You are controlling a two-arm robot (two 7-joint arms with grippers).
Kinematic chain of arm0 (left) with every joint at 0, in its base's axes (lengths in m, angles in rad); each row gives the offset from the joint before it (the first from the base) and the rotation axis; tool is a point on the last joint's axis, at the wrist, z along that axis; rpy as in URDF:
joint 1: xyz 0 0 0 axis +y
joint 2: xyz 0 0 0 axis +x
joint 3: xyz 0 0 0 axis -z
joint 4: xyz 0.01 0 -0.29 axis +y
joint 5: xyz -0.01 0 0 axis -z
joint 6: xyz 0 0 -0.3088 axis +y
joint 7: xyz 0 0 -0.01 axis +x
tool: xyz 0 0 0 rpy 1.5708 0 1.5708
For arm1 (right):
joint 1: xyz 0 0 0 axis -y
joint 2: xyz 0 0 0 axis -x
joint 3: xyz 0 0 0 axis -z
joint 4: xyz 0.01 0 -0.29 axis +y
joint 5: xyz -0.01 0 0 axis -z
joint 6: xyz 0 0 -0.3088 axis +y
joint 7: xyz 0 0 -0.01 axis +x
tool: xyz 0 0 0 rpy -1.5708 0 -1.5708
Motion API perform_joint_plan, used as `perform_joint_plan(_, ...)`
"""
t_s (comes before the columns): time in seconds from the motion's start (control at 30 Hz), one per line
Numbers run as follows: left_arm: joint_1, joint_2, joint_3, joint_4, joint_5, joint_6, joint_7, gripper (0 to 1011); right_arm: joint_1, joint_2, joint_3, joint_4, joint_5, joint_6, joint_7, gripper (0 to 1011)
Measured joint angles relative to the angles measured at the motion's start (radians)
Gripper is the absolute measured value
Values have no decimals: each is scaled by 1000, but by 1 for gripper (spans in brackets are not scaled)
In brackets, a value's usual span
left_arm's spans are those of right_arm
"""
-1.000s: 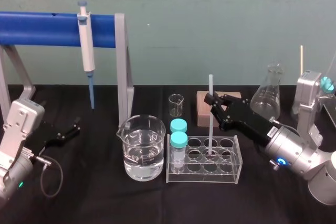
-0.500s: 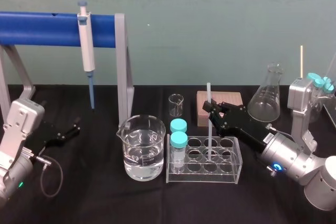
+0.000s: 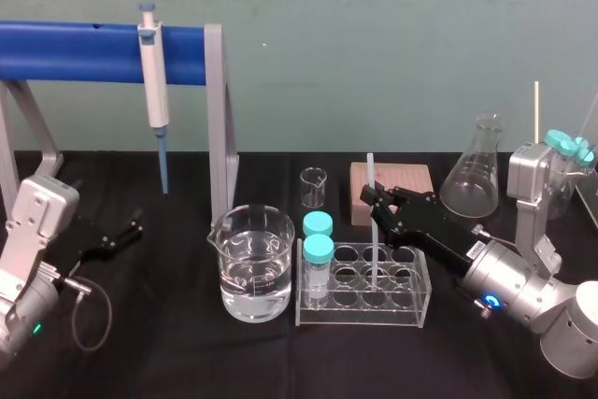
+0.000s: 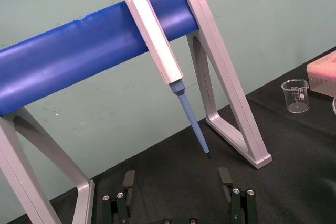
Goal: Pick up the stirring rod with one hand, then place it down.
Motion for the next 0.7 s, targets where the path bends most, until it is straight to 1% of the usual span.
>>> perform_joint_plan(0.17,0,0,0,0,0,0,0,1000,0,0,0,0,1,0,0,75)
perform_joint_plan(0.27,0,0,0,0,0,0,0,1000,0,0,0,0,2,0,1,124)
perform_joint_plan(0.33,0,0,0,0,0,0,0,1000,0,0,0,0,2,0,1,190)
perform_joint_plan(0.4,0,0,0,0,0,0,0,1000,0,0,1,0,3,0,1,225)
perform_joint_plan(0.47,0,0,0,0,0,0,0,1000,0,0,1,-1,3,0,1,302)
perform_joint_plan(0.57,0,0,0,0,0,0,0,1000,0,0,1,-1,4,0,1,381)
perform_joint_plan(0.6,0,0,0,0,0,0,0,1000,0,0,1,-1,4,0,2,438)
perform_joint_plan(0.67,0,0,0,0,0,0,0,1000,0,0,1,-1,4,0,2,473)
perform_joint_plan(0.7,0,0,0,0,0,0,0,1000,0,0,1,-1,4,0,2,520)
